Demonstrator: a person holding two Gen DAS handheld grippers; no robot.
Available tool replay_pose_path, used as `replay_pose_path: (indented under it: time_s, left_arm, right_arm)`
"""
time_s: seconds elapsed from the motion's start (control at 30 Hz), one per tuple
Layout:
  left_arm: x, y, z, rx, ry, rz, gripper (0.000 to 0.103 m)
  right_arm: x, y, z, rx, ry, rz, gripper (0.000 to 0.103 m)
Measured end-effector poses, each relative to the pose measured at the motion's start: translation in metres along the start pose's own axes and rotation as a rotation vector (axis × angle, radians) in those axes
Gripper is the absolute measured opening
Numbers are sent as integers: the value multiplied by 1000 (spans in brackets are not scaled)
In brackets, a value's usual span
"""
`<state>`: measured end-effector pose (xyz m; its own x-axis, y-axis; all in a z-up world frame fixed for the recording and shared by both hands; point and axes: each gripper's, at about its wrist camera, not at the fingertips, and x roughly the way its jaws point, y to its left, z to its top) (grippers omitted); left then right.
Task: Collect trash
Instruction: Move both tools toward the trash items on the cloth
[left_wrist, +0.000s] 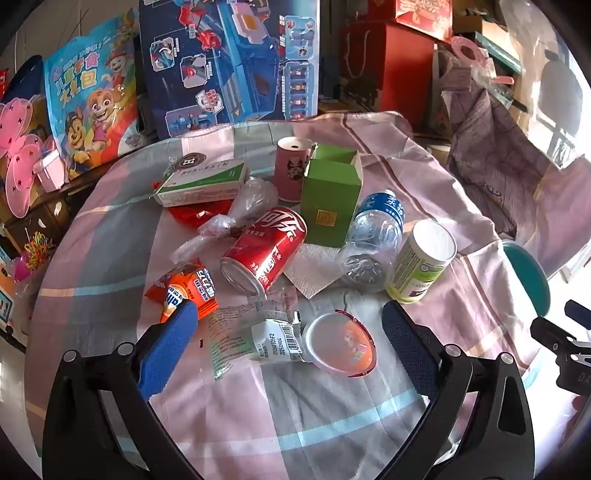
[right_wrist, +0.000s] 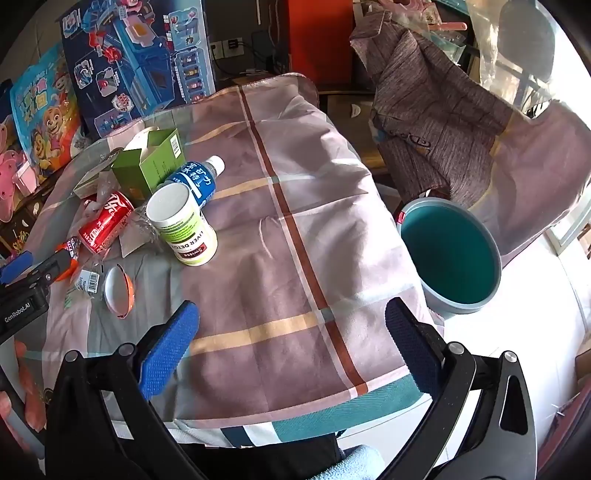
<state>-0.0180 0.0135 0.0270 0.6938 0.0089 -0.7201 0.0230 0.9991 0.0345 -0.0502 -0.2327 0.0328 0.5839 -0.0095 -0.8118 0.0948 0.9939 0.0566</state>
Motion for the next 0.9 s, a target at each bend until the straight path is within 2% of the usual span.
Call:
replay_pose_path:
  time_s: [0.9]
  left_arm:
    - [2, 2, -2, 0, 4, -5, 99]
  right_arm:
    - [1, 3, -1, -5, 6, 2, 97]
